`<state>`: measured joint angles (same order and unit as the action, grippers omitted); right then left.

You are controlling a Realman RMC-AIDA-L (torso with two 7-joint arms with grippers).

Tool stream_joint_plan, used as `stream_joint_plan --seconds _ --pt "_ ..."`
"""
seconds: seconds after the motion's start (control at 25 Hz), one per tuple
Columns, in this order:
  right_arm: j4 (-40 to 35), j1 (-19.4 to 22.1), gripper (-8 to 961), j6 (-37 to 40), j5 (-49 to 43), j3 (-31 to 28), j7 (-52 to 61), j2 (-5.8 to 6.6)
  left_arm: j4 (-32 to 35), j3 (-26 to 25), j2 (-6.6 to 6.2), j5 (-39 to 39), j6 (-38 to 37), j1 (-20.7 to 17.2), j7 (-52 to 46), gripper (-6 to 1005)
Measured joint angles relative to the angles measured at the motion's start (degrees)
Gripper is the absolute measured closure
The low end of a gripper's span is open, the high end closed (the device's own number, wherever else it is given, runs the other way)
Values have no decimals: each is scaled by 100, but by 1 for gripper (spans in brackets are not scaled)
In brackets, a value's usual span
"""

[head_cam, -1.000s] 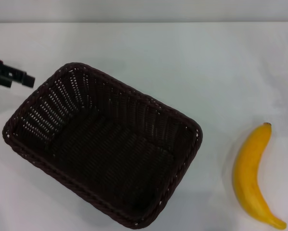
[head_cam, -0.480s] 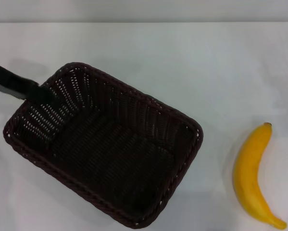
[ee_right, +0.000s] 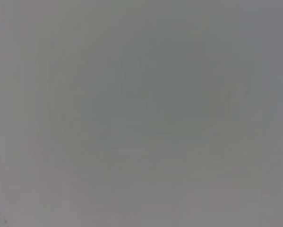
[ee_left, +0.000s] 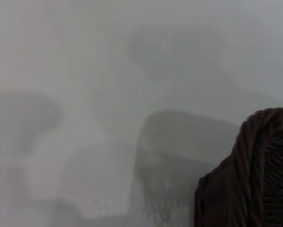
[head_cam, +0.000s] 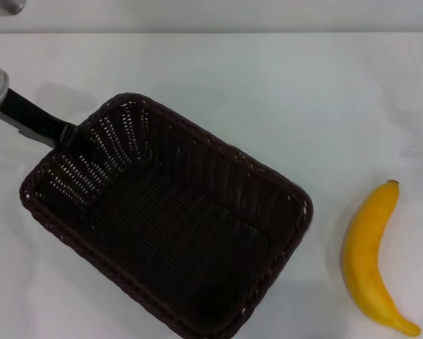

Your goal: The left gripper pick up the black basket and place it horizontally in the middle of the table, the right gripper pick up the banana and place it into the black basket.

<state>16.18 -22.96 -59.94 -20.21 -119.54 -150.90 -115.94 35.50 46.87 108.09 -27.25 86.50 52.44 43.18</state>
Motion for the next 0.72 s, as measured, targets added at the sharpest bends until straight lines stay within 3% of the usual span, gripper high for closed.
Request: stream_joint_plan --seconds 0.08,0.16,0.52,0.72 --pt "0 12 97 -1 0 0 0 2 0 0 -13 -1 21 5 -28 344" --pt "1 20 97 -7 0 0 0 5 0 0 -17 -4 43 6 -65 586" --pt "9 20 97 -26 9 1 0 11 -6 -35 -58 -286 221 -86 -147 772" --pt "12 5 98 -27 10 2 -1 11 2 -376 -125 -489 470 -198 -156 841"
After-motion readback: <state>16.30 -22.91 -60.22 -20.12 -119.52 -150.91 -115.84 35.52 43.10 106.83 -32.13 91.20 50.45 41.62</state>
